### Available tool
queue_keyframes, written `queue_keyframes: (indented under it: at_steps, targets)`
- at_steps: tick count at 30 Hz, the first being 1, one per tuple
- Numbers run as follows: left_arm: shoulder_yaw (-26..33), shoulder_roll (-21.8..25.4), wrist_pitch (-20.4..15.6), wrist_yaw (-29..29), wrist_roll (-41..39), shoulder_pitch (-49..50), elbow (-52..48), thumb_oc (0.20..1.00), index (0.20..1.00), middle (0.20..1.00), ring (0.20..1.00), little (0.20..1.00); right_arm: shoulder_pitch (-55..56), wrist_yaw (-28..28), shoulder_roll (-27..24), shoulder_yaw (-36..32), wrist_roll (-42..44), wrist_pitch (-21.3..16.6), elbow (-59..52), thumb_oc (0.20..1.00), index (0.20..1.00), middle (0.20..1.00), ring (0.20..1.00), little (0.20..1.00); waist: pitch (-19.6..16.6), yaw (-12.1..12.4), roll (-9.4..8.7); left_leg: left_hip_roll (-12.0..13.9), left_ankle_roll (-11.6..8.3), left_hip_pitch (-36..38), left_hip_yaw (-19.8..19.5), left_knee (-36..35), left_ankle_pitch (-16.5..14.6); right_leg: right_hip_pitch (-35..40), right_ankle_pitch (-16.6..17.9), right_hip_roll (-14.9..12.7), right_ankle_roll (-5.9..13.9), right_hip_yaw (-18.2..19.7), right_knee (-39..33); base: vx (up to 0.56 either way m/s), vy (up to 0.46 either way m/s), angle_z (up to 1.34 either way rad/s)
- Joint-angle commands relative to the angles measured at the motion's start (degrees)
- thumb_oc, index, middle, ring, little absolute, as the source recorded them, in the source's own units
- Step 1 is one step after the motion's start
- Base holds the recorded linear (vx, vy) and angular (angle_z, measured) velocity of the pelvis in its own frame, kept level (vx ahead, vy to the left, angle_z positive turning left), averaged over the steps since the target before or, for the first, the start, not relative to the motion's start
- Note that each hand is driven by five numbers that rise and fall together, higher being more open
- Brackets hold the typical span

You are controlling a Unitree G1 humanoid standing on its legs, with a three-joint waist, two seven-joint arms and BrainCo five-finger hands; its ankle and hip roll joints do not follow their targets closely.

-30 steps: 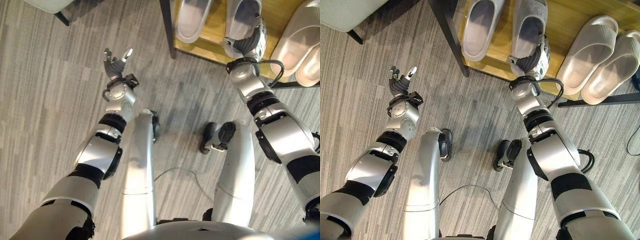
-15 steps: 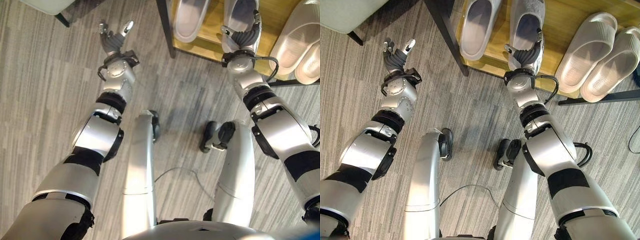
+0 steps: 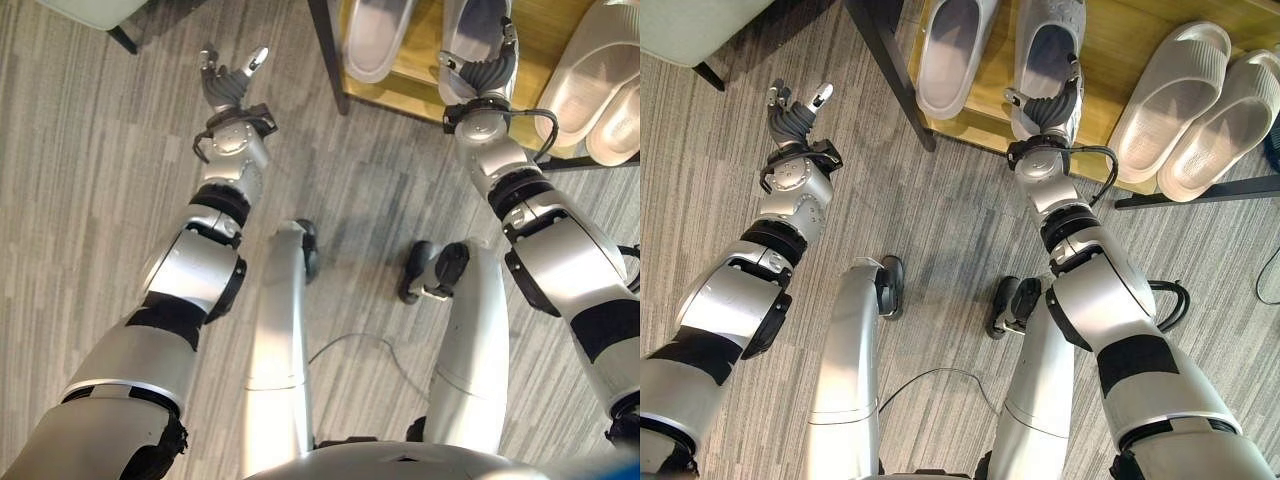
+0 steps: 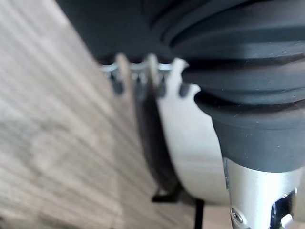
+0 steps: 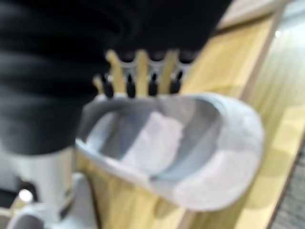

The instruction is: Arrange the slippers neatly on the shoe rack.

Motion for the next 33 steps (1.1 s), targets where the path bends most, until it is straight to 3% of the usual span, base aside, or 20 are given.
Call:
queue_keyframes:
  at_steps: [1, 13, 33]
  targets:
    - [0.7, 4.08, -1.19, -0.58, 1.24, -1.93, 4.53, 1.0, 1.0, 1.0, 1.0, 1.0, -6.2, 4.64, 6.87, 2.24, -0.89, -0.97, 4.74, 1.0, 1.0, 1.0, 1.0, 1.0, -3.1, -0.04, -0.65, -0.71, -0.35, 0.57, -2.77, -7.19, 2.88, 1.86, 5.48, 0.55, 6.11, 6.15, -2.73, 0.0, 0.0, 0.0]
    - [-0.75, 2.8, -0.32, -0.39, 1.82, -5.53, 6.76, 1.0, 1.0, 1.0, 1.0, 1.0, -7.55, 5.94, 10.82, 2.18, 6.4, -3.42, 5.52, 1.0, 1.0, 1.0, 1.0, 1.0, -3.24, 0.21, -0.78, -0.95, -0.82, 0.57, -2.82, -8.56, 3.82, 1.94, 5.83, 0.17, 6.24, 6.05, -3.47, 0.0, 0.007, 0.02]
    - [-0.72, 2.41, -0.57, -1.02, 1.26, -5.78, 7.58, 1.0, 1.0, 1.0, 1.0, 1.0, -8.36, 8.16, 11.82, 4.41, 6.5, -4.08, 4.64, 1.0, 1.0, 1.0, 1.0, 1.0, -4.14, 1.04, -0.79, -1.33, -1.06, 0.57, -3.55, -8.84, 4.08, 2.57, 5.35, -0.38, 6.52, 5.64, -3.32, 0.0, 0.002, 0.02]
